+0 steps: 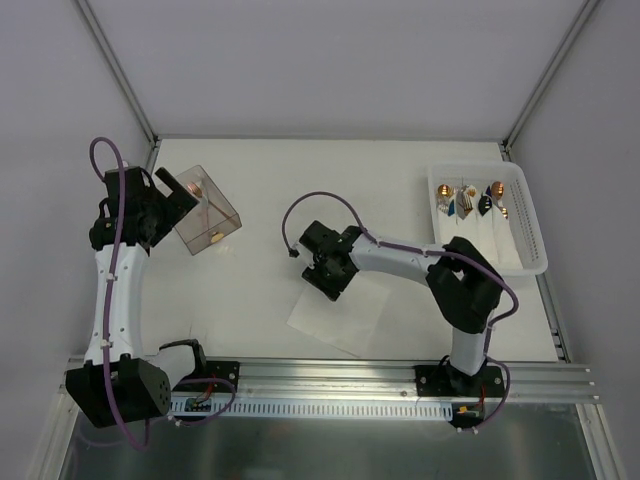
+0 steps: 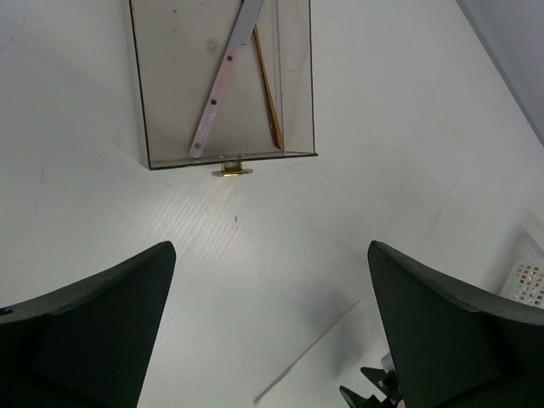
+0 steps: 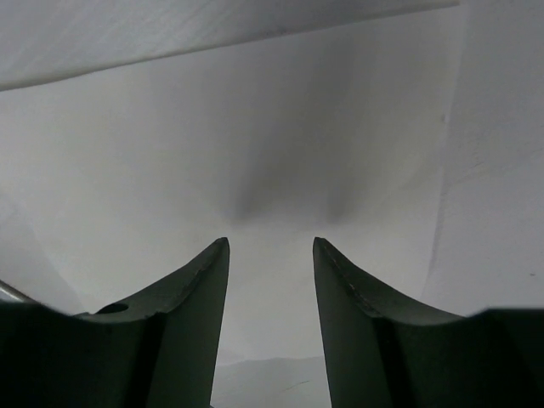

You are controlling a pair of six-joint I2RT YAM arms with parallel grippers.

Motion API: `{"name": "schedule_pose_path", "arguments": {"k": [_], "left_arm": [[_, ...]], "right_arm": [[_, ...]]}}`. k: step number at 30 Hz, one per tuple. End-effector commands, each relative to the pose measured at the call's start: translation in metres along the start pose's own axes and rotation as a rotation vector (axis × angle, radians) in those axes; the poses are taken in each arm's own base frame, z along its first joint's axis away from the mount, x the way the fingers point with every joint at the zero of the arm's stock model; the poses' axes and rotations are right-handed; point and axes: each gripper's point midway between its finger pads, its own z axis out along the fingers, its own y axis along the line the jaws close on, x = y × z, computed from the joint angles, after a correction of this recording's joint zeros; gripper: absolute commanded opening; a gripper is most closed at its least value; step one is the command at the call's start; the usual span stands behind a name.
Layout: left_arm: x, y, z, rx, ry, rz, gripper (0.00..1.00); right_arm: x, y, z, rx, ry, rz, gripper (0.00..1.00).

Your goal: Place the utensils on the paper napkin and roll it up

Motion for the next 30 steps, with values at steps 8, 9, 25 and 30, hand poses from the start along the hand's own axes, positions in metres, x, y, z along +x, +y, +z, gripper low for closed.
{"name": "schedule_pose_path", "arguments": {"k": [8, 9, 25, 30], "left_arm": [[0.001, 0.011, -0.01, -0.047, -0.037, -0.053, 0.99], [0.0, 0.012, -0.011, -0.05, -0.044, -0.056, 0.99], [-0.003, 0.021, -0.012, -0.098, -0.059, -0.045, 0.99], [0.003, 0.022, -0.006, -0.101, -0.027, -0.043, 0.99]], "right_arm": [[0.007, -0.018, 0.033, 0.12, 0.093, 0.181, 0.47], [0.005, -0.021, 0.034, 0.126, 0.09, 0.204, 0.48], [-0.088, -0.089, 0.054, 0.157, -0.049, 0.567, 0.47], [-0.089, -0.093, 0.061, 0.142, -0.044, 0.544, 0.47]]}}
